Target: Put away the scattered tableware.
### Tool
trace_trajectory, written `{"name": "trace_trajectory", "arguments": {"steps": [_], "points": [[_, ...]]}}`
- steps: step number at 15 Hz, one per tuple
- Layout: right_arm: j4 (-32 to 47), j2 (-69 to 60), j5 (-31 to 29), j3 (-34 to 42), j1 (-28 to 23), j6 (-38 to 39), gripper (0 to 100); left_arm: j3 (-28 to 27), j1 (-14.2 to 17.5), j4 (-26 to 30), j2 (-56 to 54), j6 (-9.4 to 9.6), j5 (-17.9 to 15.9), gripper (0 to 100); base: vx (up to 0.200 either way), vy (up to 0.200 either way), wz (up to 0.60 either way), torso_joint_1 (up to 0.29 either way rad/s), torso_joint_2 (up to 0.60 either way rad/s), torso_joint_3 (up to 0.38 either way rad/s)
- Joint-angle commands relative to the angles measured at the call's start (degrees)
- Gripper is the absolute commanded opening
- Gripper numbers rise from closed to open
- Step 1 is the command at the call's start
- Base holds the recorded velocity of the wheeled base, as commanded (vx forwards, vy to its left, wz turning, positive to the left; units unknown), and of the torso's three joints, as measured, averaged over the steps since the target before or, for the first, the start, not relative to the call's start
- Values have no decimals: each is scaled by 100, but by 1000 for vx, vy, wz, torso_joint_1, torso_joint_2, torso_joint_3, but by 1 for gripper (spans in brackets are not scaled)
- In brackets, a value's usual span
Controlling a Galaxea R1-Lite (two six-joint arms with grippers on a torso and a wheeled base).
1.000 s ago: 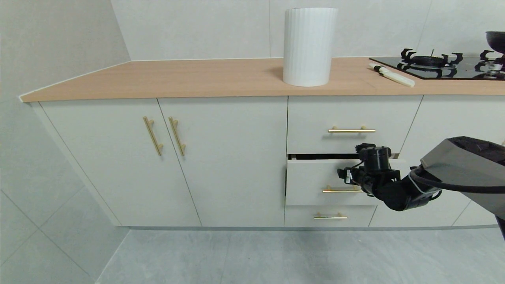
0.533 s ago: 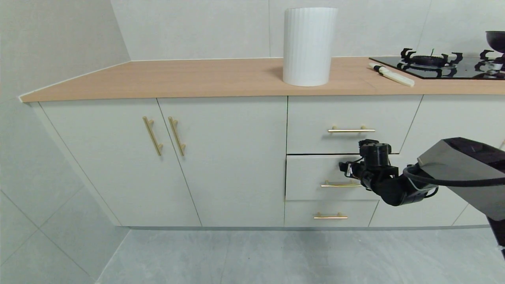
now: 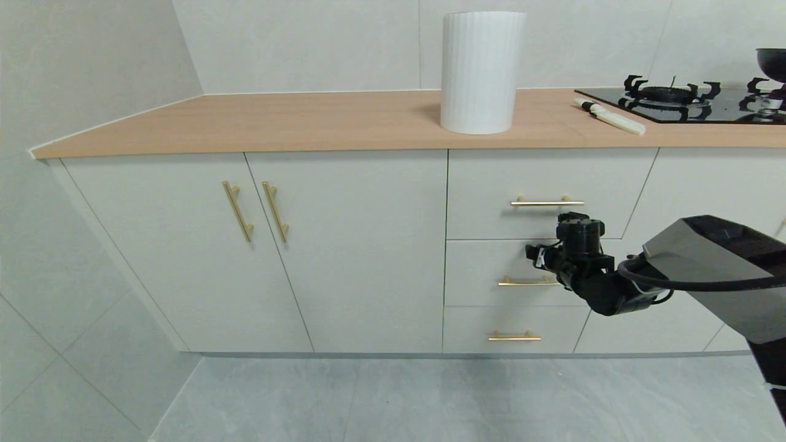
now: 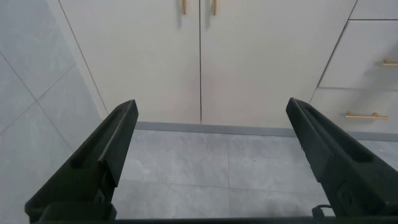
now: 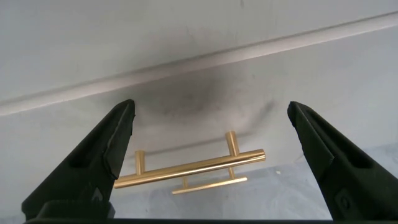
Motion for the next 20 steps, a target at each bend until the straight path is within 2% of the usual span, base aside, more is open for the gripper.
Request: {"name": "trace_trajectory", "arguments": {"steps": [1, 6, 9, 12, 13, 14, 16, 17, 20], "points": [[-4, 32, -20, -62, -1, 1, 100, 0, 1, -2, 0, -2, 2, 100, 0, 0, 0, 0, 0, 0], [-127, -38, -135, 8, 8, -7, 100, 0, 1, -2, 0, -2, 2, 100, 0, 0, 0, 0, 0, 0], [-101, -609, -126, 685, 8, -16, 100, 0, 1, -2, 0, -2, 2, 100, 0, 0, 0, 0, 0, 0], [-119, -2394, -38, 2355, -1, -16, 100, 0, 1, -2, 0, -2, 2, 100, 0, 0, 0, 0, 0, 0], [-127, -3352, -29, 3146, -1, -42, 100, 0, 1, -2, 0, -2, 2, 100, 0, 0, 0, 0, 0, 0], [-127, -4037, -38, 3603, 17, -86, 100, 0, 1, -2, 0, -2, 2, 100, 0, 0, 0, 0, 0, 0], [-127, -5250, -55, 4289, 43, -262, 100, 0, 1, -2, 0, -2, 2, 100, 0, 0, 0, 0, 0, 0], [-75, -6252, -29, 4772, 43, -473, 100, 0, 1, -2, 0, -2, 2, 100, 0, 0, 0, 0, 0, 0], [13, -8098, -55, 5422, 8, -1115, 100, 0, 1, -2, 0, -2, 2, 100, 0, 0, 0, 0, 0, 0]]}}
